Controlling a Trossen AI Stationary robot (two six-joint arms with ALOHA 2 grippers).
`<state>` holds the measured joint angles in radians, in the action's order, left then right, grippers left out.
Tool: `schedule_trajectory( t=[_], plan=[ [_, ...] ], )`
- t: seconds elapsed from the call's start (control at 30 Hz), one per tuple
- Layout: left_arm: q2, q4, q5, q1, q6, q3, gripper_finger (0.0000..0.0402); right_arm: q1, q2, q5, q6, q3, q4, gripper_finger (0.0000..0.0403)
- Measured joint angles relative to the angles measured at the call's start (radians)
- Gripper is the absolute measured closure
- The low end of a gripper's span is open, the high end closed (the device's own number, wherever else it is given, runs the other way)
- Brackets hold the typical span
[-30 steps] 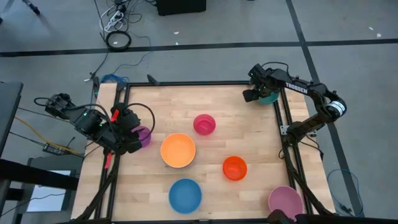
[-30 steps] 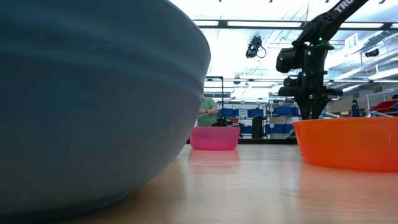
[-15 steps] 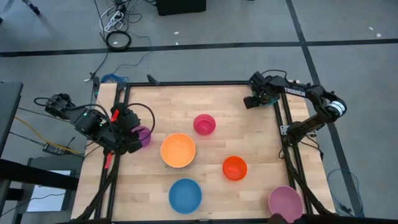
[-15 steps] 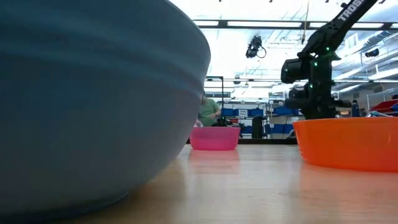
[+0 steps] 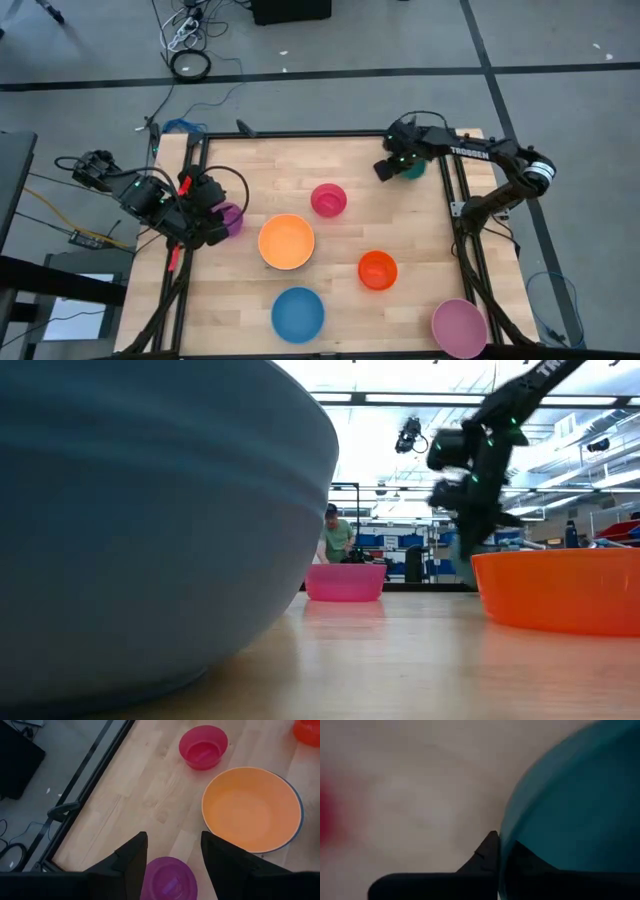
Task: Nest bowls inside each other
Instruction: Stack the green bowl on top of the yellow bowl
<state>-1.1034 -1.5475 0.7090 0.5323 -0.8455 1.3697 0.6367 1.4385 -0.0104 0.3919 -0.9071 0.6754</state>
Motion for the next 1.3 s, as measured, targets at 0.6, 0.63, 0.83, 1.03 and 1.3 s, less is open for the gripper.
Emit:
schedule_trajectory(
  t=[0.6,0.63,0.83,1.03,1.3],
  plan=[
    [0.000,0.000,0.069,-0.002,-0.011,0.000,0.0208,-0.656,0.001,-0.021,0.118,-0.335,-0.152,0.0402],
    [0.000,0.000,0.083,-0.002,-0.019,0.000,0.0208,-0.678,0.009,-0.020,0.127,-0.336,-0.170,0.0402],
    [0.000,0.006,0.106,-0.002,-0.038,0.000,0.0208,-0.763,0.135,-0.079,0.155,-0.337,-0.338,0.0402],
    [0.000,0.007,0.105,-0.002,-0.053,0.000,0.0208,-0.766,0.302,-0.130,0.116,-0.457,-0.369,0.0402],
    [0.000,0.002,0.104,-0.002,-0.052,0.000,0.0208,-0.769,0.542,-0.189,-0.018,-0.836,-0.119,0.0403]
  ],
)
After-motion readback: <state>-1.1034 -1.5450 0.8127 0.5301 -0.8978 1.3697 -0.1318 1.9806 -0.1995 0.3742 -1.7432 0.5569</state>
